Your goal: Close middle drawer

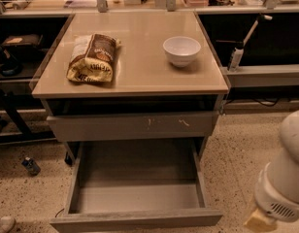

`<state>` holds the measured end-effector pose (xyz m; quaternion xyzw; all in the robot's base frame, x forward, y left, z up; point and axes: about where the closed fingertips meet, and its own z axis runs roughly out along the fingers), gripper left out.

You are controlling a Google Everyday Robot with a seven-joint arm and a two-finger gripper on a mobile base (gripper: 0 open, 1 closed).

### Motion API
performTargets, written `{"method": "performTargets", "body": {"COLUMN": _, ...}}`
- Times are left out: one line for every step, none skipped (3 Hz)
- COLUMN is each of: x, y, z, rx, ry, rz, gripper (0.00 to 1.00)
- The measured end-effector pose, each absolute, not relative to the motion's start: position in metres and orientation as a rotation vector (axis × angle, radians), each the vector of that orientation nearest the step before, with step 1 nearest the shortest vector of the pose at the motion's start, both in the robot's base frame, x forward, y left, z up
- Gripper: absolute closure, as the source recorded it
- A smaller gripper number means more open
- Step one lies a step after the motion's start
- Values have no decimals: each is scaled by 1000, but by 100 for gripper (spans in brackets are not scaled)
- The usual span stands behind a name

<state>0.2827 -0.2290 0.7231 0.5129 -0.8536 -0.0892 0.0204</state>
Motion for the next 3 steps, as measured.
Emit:
{"method": "performTargets", "body": {"x": 266, "y": -215, "z": 646, "rx": 1499, "ry": -2601, "rz": -387, "gripper": 100}}
{"method": "performTargets", "body": {"x": 266, "y": -215, "z": 646, "rx": 1499, "ry": -2601, "rz": -387, "gripper": 100}}
{"method": "performTargets", "body": {"x": 265, "y": -203, "z": 600, "rx": 1469, "ry": -2573, "rz": -458, "gripper": 100}}
